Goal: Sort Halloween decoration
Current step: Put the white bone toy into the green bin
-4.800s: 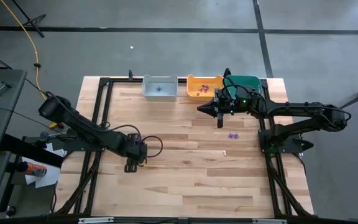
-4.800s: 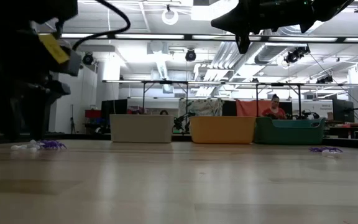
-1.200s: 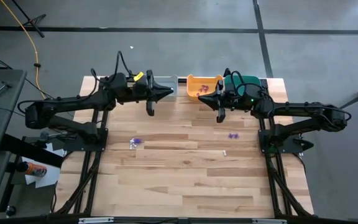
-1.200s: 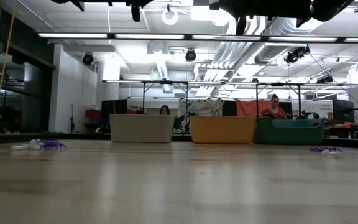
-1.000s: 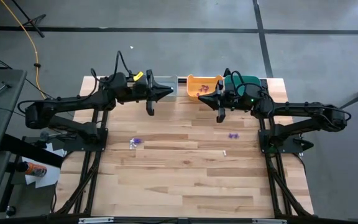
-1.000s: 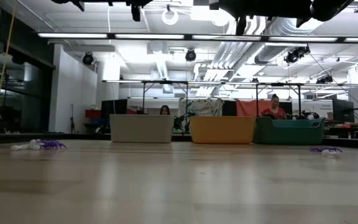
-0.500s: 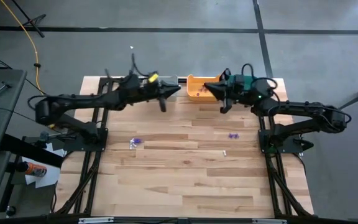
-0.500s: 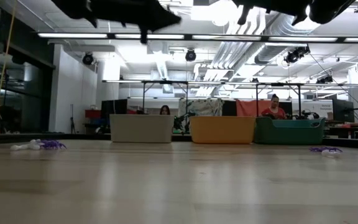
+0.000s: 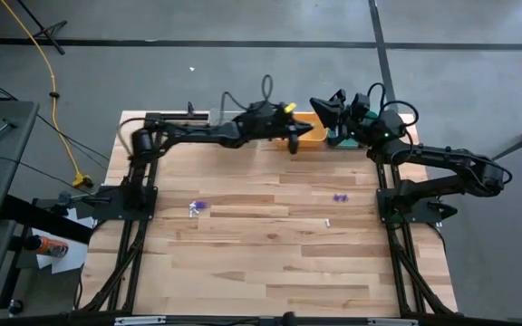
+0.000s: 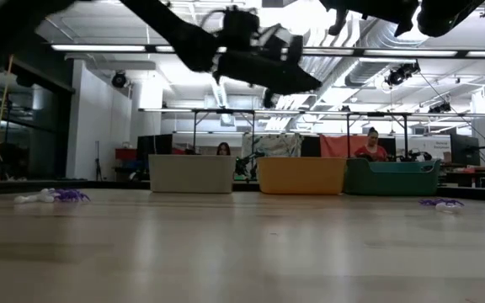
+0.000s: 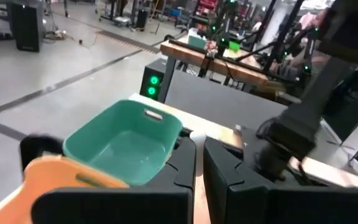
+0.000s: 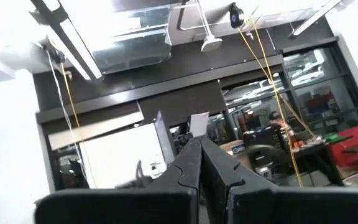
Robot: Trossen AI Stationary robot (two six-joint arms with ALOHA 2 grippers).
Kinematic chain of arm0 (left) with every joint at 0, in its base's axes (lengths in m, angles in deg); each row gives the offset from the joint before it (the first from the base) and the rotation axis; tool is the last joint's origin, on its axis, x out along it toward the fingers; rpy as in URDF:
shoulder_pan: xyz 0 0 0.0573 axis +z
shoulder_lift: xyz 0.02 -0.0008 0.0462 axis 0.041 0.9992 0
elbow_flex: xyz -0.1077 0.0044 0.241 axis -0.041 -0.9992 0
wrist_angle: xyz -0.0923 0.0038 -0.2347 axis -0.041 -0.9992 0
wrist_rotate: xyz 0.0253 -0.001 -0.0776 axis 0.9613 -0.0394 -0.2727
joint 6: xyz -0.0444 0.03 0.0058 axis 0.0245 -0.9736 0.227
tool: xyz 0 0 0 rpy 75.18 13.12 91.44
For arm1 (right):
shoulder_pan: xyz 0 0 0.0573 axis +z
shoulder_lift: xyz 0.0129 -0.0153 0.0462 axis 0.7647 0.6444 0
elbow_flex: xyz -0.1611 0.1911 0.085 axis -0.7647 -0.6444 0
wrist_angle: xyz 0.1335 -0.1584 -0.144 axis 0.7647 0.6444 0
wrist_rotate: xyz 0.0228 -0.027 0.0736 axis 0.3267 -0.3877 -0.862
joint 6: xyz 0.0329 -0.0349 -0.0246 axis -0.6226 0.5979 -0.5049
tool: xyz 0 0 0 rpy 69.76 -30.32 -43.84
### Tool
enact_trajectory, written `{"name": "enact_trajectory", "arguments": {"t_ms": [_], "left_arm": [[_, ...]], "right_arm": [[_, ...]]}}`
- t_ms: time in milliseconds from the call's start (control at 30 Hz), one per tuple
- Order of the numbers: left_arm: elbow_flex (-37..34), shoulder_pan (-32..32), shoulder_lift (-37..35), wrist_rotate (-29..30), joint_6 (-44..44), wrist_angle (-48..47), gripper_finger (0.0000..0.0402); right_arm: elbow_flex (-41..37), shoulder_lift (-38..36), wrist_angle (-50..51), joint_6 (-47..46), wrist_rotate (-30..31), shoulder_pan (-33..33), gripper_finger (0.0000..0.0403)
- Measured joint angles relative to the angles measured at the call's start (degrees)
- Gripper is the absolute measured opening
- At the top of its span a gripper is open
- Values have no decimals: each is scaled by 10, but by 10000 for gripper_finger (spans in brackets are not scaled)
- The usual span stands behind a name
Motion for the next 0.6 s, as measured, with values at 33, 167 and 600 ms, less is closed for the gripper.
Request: {"name": "enact_trajectory", "arguments": {"t_ms": [33, 167, 600], "left_arm": [[26, 0, 22, 0, 0, 2, 0], [132, 0, 113, 0, 0, 2, 0], [354, -4, 319, 24, 1, 5, 0]], "right_arm": [[0, 0, -1, -11, 0, -2, 0], [0, 0, -7, -35, 2, -7, 0], [0, 0, -12, -35, 31, -6, 0]]}}
